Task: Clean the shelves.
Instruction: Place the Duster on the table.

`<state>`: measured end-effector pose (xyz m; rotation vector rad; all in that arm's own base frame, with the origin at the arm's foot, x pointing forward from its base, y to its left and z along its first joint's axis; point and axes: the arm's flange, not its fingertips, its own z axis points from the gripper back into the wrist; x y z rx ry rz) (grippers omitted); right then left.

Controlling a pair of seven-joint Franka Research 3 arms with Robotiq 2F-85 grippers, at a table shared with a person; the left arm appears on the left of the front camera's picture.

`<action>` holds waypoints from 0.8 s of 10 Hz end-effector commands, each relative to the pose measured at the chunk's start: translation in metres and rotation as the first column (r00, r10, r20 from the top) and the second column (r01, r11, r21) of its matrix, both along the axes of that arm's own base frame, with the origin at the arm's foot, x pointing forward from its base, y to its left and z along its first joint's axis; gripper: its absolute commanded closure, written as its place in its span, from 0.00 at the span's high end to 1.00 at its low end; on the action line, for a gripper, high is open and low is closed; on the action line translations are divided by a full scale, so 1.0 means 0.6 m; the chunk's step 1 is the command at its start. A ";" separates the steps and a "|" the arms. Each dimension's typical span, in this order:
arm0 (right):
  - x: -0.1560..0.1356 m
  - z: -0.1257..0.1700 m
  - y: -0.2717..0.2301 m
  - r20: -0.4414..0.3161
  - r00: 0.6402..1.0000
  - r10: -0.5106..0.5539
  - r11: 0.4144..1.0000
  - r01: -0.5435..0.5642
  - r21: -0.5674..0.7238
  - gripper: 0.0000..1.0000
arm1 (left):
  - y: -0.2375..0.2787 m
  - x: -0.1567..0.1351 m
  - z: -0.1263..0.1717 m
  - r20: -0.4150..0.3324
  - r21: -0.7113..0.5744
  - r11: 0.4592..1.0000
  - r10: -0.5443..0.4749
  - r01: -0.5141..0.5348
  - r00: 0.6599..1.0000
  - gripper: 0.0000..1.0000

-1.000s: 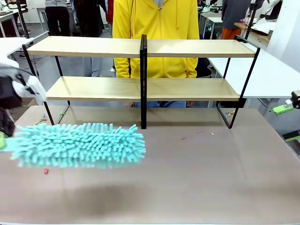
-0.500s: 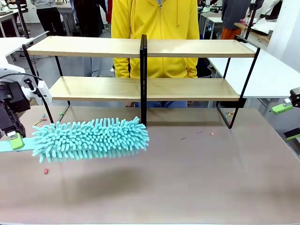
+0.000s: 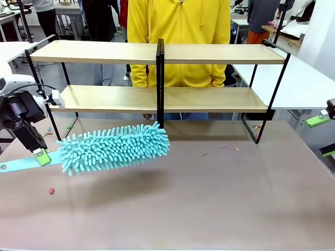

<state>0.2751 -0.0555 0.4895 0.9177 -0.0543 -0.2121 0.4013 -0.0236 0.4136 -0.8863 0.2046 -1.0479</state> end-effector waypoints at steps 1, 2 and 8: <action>0.003 -0.002 0.004 0.027 1.000 0.013 1.000 -0.013 0.025 1.00 | 0.000 -0.024 -0.005 0.028 0.047 0.997 -0.064 0.063 0.998 0.70; 0.003 -0.002 0.004 0.027 1.000 0.013 1.000 -0.013 0.025 1.00 | 0.003 -0.024 -0.004 0.032 0.051 0.997 -0.051 0.050 0.998 0.70; -0.018 0.055 0.023 -0.012 0.993 -0.115 0.993 0.115 -0.002 1.00 | 0.144 -0.007 0.084 -0.010 -0.321 0.910 0.275 -0.264 0.961 1.00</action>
